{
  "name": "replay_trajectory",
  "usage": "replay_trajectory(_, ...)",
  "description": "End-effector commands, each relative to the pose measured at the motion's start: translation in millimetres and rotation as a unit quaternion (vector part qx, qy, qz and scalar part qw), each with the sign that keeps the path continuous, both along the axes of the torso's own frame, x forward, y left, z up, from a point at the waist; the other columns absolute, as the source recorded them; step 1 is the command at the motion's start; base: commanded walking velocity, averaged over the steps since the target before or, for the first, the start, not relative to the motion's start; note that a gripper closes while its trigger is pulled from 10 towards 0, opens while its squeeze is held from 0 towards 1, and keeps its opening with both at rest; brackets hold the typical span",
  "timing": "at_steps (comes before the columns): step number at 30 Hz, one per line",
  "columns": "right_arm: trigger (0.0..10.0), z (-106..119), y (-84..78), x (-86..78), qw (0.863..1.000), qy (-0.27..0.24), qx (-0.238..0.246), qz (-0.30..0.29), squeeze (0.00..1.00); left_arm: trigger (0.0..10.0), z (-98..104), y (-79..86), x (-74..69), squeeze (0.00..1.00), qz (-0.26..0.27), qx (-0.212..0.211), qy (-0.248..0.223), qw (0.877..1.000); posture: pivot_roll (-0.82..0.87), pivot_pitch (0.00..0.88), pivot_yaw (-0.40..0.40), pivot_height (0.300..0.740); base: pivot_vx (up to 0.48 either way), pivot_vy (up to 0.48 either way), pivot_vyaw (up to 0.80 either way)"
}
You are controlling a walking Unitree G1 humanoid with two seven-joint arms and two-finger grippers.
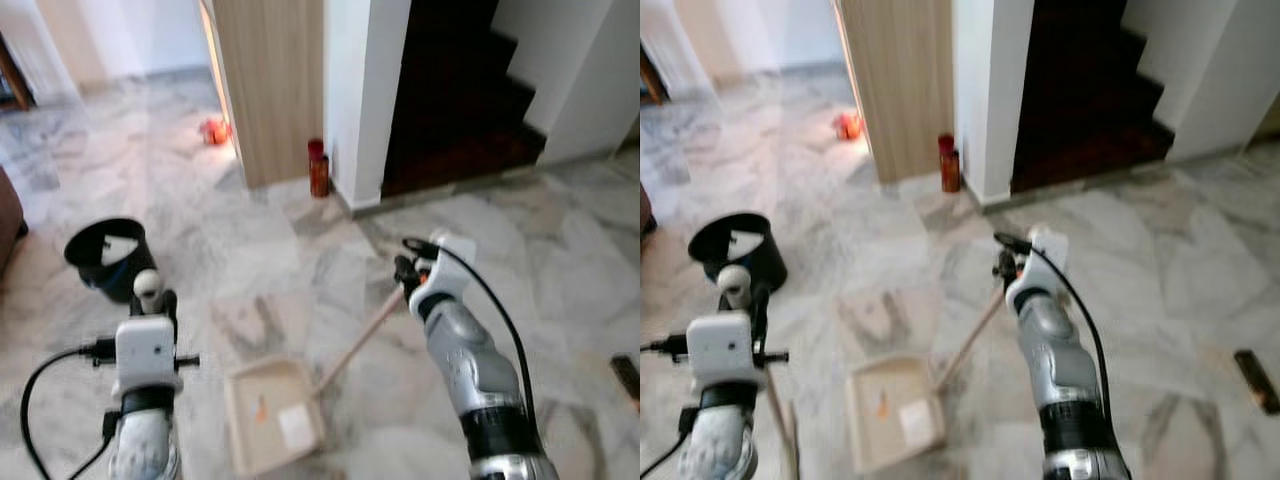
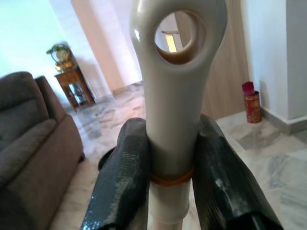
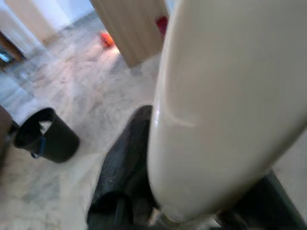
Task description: Sweep floor
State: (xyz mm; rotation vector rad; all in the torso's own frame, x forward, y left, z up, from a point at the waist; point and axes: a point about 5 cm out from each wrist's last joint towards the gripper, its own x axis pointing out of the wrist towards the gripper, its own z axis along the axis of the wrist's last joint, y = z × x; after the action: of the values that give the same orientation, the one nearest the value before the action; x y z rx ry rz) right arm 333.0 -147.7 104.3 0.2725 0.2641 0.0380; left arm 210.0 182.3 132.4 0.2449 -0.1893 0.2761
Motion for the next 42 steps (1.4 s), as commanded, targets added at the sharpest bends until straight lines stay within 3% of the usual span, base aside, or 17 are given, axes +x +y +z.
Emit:
replay_trajectory(1, 10.0, 15.3, 4.9, 5.1, 1.000, -0.030, 0.001, 0.007, 0.00, 10.0, 8.1, 2.4, -0.2, 0.00, 0.003, 0.011, -0.017, 1.000, -0.19, 0.024, 0.063, 0.740, 0.000, 0.368, 0.00)
replay_trajectory(15, 10.0, 14.7, 6.6, 4.3, 0.999, -0.029, 0.004, 0.012, 0.00, 10.0, 8.4, 2.3, -0.3, 0.00, 0.002, 0.012, -0.016, 1.000, -0.18, 0.028, 0.064, 0.740, 0.000, 0.361, 0.00)
replay_trajectory(27, 10.0, 16.1, 8.7, 3.5, 0.999, -0.035, -0.003, 0.020, 0.00, 10.0, 7.8, -0.3, 0.4, 0.00, -0.006, 0.014, -0.011, 1.000, -0.18, 0.033, 0.066, 0.740, 0.000, 0.000, 0.00)
replay_trajectory(38, 10.0, 16.7, 12.3, 3.0, 0.999, -0.038, -0.002, 0.035, 0.00, 10.0, 6.7, 2.3, 0.6, 0.00, 0.002, 0.018, -0.006, 1.000, -0.18, 0.030, 0.065, 0.740, 0.139, 0.000, 0.74)
replay_trajectory(42, 10.0, 16.7, 14.1, 2.8, 0.998, -0.039, 0.001, 0.041, 0.00, 10.0, 6.6, 2.5, 0.6, 0.00, 0.003, 0.018, -0.005, 1.000, -0.18, 0.029, 0.066, 0.740, 0.261, 0.000, 0.00)
